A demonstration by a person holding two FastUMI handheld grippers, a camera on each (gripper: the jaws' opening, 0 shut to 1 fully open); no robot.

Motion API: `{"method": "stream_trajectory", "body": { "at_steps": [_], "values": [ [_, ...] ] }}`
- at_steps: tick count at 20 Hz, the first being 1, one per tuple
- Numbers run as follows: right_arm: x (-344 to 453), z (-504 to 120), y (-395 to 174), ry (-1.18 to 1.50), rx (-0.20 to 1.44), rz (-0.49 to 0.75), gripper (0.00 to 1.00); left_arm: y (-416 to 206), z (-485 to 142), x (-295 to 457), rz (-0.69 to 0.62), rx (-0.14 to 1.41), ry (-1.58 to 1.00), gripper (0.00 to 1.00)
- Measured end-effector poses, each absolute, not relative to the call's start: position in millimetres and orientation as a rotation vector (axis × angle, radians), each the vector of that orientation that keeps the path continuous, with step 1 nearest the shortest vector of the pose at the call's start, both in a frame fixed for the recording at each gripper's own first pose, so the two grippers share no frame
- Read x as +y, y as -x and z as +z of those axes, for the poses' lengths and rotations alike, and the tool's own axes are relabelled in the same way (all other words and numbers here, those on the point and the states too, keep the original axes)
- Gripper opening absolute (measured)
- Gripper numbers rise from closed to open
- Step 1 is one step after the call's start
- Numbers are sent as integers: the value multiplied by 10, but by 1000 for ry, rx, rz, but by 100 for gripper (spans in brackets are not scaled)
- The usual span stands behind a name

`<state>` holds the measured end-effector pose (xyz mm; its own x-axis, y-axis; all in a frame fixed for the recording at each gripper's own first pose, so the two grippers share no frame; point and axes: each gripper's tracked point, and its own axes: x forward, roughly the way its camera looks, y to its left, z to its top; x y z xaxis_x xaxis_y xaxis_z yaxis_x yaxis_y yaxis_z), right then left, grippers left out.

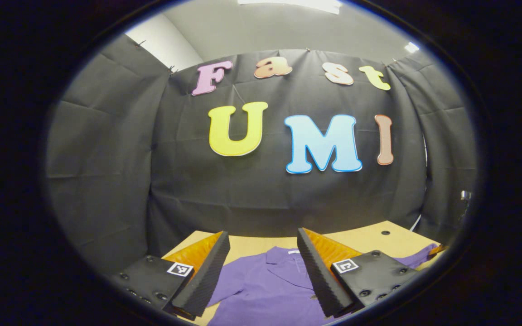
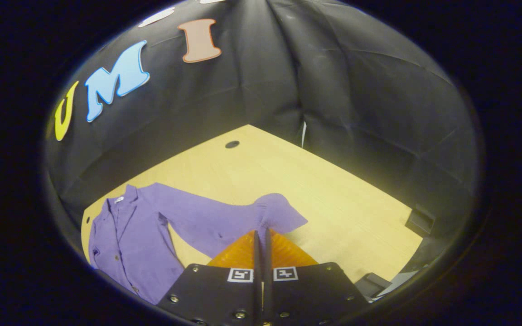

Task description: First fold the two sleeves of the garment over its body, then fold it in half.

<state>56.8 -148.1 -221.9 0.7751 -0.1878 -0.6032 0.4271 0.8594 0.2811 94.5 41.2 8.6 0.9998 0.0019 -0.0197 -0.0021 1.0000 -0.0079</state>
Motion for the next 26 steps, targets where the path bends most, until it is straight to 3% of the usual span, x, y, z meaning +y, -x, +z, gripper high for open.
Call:
{"method": "stream_trajectory", "body": {
  "at_steps": [8, 17, 26],
  "values": [
    [-1057, -1445, -1327, -487, 434, -201, 2, -823, 20, 698, 69, 27, 12, 99],
    [-8, -709, -2056, -485, 312, 31, 1, -574, -142, 1217, 193, 67, -11, 99],
    [1310, -643, -2327, -443, 365, 306, 1, -235, -221, 1651, 313, 87, -5, 99]
  ]
}}
